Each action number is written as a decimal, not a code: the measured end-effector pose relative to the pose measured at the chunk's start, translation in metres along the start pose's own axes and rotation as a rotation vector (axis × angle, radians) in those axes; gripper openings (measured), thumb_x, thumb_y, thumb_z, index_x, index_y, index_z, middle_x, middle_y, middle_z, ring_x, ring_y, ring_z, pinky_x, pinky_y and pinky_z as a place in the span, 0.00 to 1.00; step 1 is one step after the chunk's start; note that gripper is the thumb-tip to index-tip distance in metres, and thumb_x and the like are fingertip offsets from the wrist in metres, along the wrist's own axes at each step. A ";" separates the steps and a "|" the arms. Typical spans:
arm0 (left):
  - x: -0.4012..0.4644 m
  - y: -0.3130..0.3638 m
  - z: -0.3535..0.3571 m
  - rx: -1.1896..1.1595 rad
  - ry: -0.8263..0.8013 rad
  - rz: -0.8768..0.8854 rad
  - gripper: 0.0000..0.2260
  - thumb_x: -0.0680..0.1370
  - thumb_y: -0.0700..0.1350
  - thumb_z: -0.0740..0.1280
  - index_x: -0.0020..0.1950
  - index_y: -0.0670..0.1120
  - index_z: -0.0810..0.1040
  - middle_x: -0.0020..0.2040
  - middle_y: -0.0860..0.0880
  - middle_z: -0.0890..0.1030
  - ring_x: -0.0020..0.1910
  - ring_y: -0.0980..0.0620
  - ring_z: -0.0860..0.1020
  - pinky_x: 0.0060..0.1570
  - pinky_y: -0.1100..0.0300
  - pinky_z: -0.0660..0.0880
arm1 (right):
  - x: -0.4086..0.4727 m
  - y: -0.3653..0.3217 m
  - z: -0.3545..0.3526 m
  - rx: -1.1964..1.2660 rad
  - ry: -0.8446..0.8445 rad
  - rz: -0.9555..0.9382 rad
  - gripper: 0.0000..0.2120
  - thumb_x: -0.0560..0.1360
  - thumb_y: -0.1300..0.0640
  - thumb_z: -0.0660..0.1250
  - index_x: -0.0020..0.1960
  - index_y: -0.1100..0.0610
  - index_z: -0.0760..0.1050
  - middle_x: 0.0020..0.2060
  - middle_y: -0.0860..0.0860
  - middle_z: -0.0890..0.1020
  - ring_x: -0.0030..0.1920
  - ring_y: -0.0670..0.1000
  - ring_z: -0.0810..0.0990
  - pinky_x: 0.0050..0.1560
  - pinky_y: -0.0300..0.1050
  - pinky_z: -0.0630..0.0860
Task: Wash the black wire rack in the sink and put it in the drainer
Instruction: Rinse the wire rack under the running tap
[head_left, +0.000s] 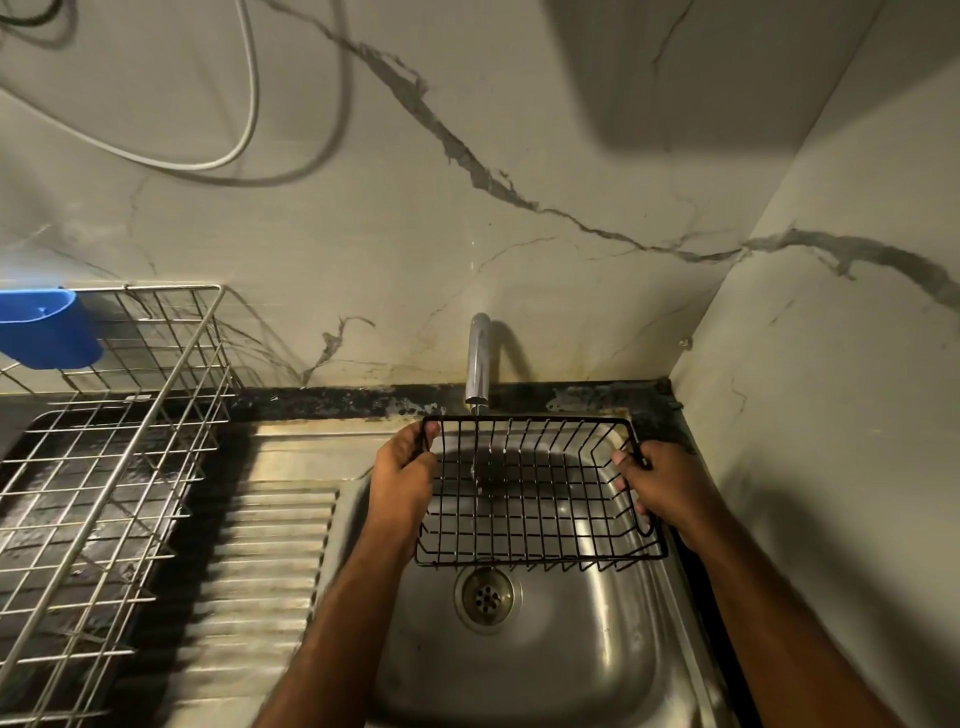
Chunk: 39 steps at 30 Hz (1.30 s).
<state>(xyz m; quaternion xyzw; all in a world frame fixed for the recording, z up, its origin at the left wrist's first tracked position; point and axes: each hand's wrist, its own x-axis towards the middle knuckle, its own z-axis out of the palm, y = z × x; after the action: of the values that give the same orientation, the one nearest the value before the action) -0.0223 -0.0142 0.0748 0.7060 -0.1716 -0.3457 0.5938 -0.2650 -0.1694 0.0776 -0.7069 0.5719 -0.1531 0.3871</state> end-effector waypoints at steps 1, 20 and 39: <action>0.000 0.001 0.000 -0.001 0.001 0.000 0.19 0.81 0.32 0.61 0.69 0.48 0.79 0.61 0.54 0.84 0.62 0.57 0.79 0.49 0.70 0.72 | 0.000 0.000 0.000 -0.001 0.000 -0.003 0.12 0.81 0.50 0.65 0.46 0.57 0.78 0.35 0.53 0.84 0.22 0.47 0.75 0.24 0.39 0.70; -0.005 0.007 -0.004 -0.041 0.025 0.056 0.23 0.80 0.28 0.59 0.72 0.44 0.75 0.65 0.52 0.81 0.64 0.58 0.78 0.46 0.77 0.73 | -0.001 -0.005 -0.001 -0.081 -0.002 -0.062 0.10 0.80 0.50 0.65 0.50 0.56 0.78 0.37 0.53 0.85 0.27 0.48 0.81 0.27 0.39 0.74; -0.008 0.009 -0.018 -0.028 0.083 0.052 0.23 0.79 0.28 0.59 0.70 0.45 0.77 0.64 0.52 0.82 0.66 0.55 0.78 0.71 0.51 0.72 | -0.001 -0.017 0.009 -0.065 0.018 -0.117 0.13 0.79 0.55 0.68 0.61 0.58 0.78 0.41 0.51 0.84 0.25 0.43 0.81 0.26 0.33 0.72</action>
<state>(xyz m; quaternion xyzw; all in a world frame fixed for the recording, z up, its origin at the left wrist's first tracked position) -0.0137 0.0023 0.0865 0.7065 -0.1602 -0.3032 0.6191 -0.2479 -0.1643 0.0842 -0.7497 0.5379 -0.1634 0.3493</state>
